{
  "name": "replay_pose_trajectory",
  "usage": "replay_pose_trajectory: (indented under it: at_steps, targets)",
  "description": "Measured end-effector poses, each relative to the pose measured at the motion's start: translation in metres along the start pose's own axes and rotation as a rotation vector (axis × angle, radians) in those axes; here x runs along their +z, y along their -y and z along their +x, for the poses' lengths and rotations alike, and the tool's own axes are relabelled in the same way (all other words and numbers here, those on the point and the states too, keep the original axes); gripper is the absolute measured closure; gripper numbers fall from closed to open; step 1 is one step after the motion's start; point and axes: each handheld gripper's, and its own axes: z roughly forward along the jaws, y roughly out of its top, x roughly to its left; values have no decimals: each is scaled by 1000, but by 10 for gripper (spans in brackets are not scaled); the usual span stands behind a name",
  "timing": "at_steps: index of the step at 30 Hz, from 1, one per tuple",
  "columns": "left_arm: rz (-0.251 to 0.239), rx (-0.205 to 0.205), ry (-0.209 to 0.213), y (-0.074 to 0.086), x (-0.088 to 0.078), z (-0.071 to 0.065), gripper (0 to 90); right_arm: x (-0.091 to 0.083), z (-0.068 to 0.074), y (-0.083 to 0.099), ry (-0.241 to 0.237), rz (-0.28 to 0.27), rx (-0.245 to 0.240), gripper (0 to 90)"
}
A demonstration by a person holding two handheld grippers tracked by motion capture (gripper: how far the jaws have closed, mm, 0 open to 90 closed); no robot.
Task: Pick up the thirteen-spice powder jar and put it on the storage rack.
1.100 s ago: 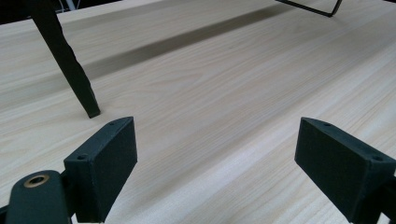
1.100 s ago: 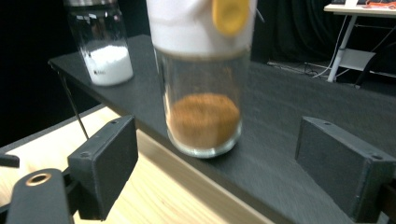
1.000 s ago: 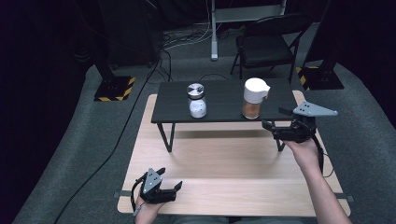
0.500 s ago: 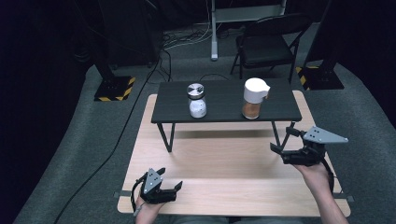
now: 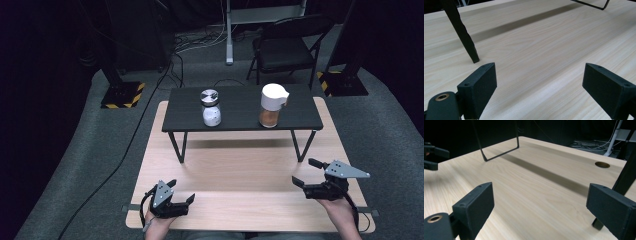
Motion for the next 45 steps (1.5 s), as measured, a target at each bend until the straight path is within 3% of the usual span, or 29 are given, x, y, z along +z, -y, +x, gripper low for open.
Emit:
replay_pose_trajectory:
  at_steps: [13, 17, 25, 29, 38, 45]
  targets:
    - [4, -1, 2, 0, 1, 0, 116, -17, 16, 40, 30, -23, -23, 61]
    - [5, -1, 2, 0, 0, 0, 116, -18, 20, 48, 44, 2, -38, 62]
    - [0, 0, 1, 0, -1, 0, 117, -24, 22, 65, 65, 4, -19, 63]
    - [1, -6, -1, 0, -1, 1, 117, -24, 28, 67, 87, 30, -46, 64]
    - [6, 1, 4, -1, 1, 1, 116, -29, 23, 74, 91, 15, -11, 63]
    - [10, 4, 8, -2, 2, 0, 116, -29, 23, 75, 90, 13, -13, 63]
